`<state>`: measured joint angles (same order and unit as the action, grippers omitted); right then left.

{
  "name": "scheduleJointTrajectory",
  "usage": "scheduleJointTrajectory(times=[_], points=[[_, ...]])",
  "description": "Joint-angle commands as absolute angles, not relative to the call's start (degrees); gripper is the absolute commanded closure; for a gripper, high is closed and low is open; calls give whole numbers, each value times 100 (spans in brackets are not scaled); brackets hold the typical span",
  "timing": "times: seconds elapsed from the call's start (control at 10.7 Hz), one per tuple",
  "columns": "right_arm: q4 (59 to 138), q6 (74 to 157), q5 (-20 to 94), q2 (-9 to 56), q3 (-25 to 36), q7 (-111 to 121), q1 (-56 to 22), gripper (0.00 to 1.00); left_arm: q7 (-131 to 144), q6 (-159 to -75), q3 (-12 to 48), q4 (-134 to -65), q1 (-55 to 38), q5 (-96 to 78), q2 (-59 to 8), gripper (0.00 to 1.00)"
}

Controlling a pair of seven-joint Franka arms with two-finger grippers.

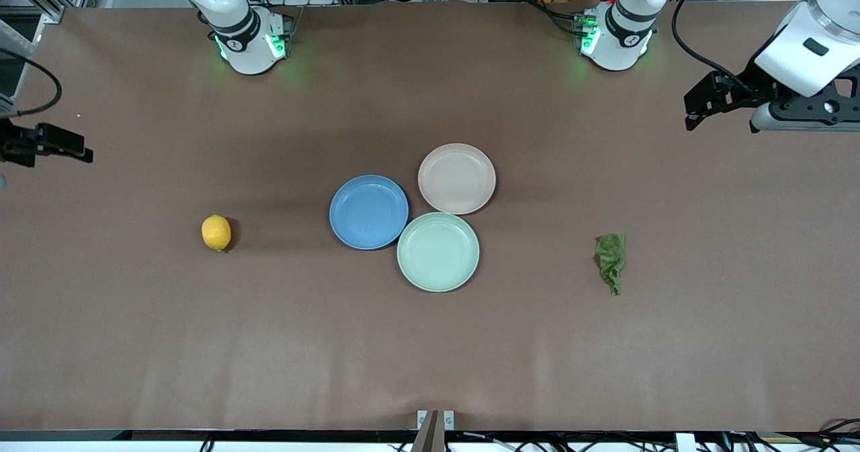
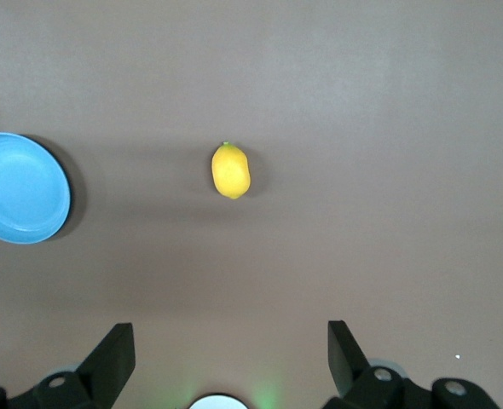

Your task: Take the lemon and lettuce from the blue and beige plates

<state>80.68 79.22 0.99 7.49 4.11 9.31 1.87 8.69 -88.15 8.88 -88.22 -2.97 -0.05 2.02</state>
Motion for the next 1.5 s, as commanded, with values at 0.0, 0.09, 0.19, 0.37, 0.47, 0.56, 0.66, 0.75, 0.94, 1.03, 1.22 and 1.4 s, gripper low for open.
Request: scheduleJointTrajectory(times=[0.0,0.09,0.19,0.37,0.47,0.56,0.66,0.75,0.94,1.03,1.22,1.4], points=[[8244,7787,158,484,369,853,202,0,747,-8692,905,-8701,-281,-18,185,0],[8331,7822,150,422,360,853,193,0,747,-8692,905,-8710,-281,-26,185,0],[8489,7996,149,309,360,853,185,0,730,-8692,897,-8710,-290,-26,176,0],[8876,8532,149,80,317,853,167,0,703,-8692,896,-8710,-290,-35,185,0],[8877,8543,149,79,308,853,167,0,703,-8692,896,-8710,-290,-35,176,0],[8868,8543,149,70,247,853,202,0,703,-8692,896,-8710,-290,-35,184,0],[8851,8569,149,79,185,853,228,0,694,-8692,896,-8710,-290,-35,176,0],[8816,8561,149,79,176,853,220,0,703,-8692,896,-8710,-281,-35,176,0],[8780,8526,141,97,184,853,194,0,703,-8692,896,-8701,-281,-26,176,0],[8754,8473,141,105,202,853,193,0,703,-8692,896,-8710,-281,-26,176,0],[8745,8350,141,105,211,853,185,0,703,-8692,896,-8701,-281,-26,176,0],[8736,8332,132,114,228,853,185,0,703,-8692,896,-8701,-281,-26,176,0]])
